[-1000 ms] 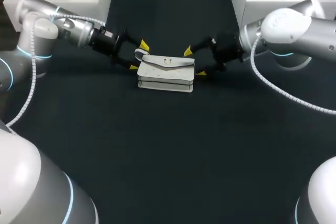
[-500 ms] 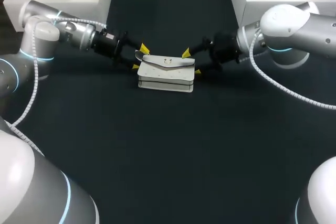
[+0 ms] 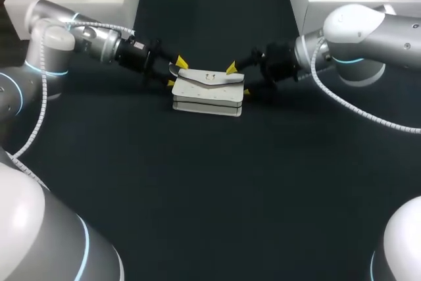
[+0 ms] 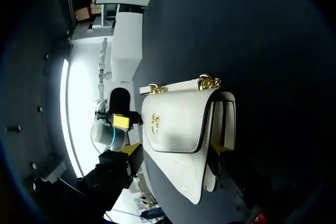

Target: Pick up the bag, open it, inspect its contents, close it, and place it on the opposite side

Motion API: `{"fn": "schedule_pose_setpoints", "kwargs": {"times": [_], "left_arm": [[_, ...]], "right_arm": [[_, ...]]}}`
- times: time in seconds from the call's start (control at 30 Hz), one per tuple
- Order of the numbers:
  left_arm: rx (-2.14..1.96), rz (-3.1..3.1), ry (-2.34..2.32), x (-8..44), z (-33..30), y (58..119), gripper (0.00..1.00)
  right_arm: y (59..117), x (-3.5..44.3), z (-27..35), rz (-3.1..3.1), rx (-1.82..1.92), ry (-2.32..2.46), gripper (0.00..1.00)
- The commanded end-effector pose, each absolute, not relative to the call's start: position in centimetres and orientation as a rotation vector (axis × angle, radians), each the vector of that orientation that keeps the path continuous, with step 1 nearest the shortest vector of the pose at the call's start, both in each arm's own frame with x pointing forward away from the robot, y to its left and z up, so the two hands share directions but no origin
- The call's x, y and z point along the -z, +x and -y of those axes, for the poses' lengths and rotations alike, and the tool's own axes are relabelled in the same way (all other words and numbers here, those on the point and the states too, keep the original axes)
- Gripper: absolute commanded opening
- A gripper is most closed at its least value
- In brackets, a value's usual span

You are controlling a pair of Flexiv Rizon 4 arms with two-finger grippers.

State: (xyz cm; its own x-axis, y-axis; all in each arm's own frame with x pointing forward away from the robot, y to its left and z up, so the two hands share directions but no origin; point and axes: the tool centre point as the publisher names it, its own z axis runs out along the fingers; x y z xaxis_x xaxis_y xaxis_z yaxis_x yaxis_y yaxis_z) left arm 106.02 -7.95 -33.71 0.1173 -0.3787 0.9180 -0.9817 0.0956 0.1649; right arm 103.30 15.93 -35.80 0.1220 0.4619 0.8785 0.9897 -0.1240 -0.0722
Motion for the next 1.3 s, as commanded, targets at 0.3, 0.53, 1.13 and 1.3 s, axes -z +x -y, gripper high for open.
{"fn": "schedule_pose_setpoints", "kwargs": {"times": [0.3,0.53,1.13,1.3], "left_arm": [[-0.778,1.403,1.472,35.0,8.1,106.7,0.0],[-0.775,1.404,1.47,35.1,8.1,106.5,0.0],[-0.798,1.413,1.483,35.3,7.9,106.5,0.4],[-0.805,1.399,1.499,35.6,7.7,106.9,0.41]], "right_arm": [[103.2,36.7,-16.1,1.409,0.933,-1.69,0.15],[103.0,36.5,-16.0,1.405,0.943,-1.688,0.0],[103.2,36.7,-15.9,1.368,0.957,-1.701,0.64],[103.7,36.9,-15.5,1.321,0.969,-1.722,0.5]]}}
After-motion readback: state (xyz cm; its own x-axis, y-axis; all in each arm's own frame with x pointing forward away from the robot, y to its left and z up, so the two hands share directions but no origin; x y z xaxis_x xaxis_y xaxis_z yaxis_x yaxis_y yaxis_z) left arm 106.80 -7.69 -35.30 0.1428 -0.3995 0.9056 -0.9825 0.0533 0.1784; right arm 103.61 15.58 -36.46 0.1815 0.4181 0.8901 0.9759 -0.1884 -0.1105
